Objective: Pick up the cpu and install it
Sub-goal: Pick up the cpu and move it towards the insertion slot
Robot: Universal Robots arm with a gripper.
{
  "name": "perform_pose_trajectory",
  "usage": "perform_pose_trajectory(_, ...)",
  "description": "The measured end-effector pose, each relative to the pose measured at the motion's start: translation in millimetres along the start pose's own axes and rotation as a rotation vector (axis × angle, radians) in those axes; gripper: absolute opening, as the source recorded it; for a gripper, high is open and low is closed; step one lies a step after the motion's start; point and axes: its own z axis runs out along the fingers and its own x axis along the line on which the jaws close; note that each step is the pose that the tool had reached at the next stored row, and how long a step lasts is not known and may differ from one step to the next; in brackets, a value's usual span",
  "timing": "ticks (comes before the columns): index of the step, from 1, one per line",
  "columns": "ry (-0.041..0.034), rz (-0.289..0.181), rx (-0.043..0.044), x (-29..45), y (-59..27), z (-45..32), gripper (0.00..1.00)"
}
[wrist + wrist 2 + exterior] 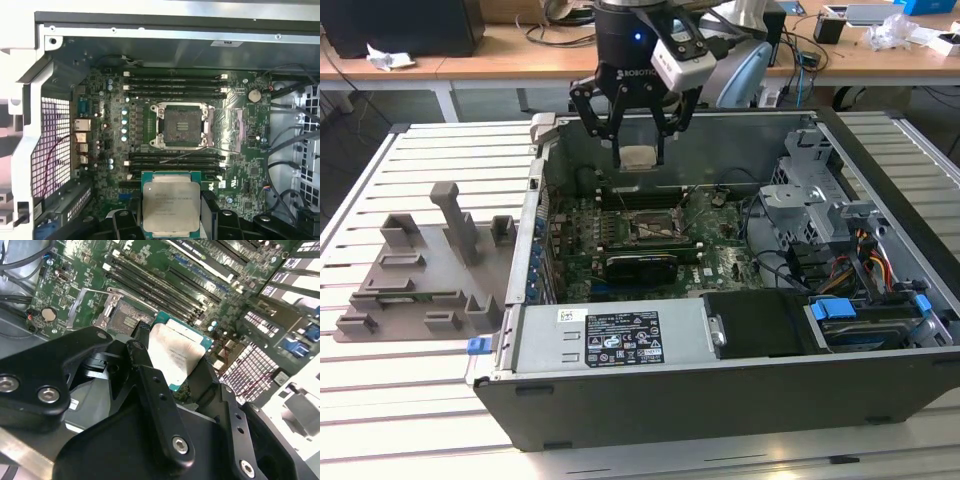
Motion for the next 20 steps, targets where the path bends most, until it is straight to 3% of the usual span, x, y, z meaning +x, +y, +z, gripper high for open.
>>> perform_pose_trajectory(7,0.0000,0.000,0.0003,-6.3,8.4,6.8,0.55)
perform_pose_trajectory(15,0.0000,0.000,0.0002,-11.5,12.2,16.5,0.55)
perform_pose_trajectory(20,0.0001,0.000,0.0004,-14.5,16.7,30.8,0.55)
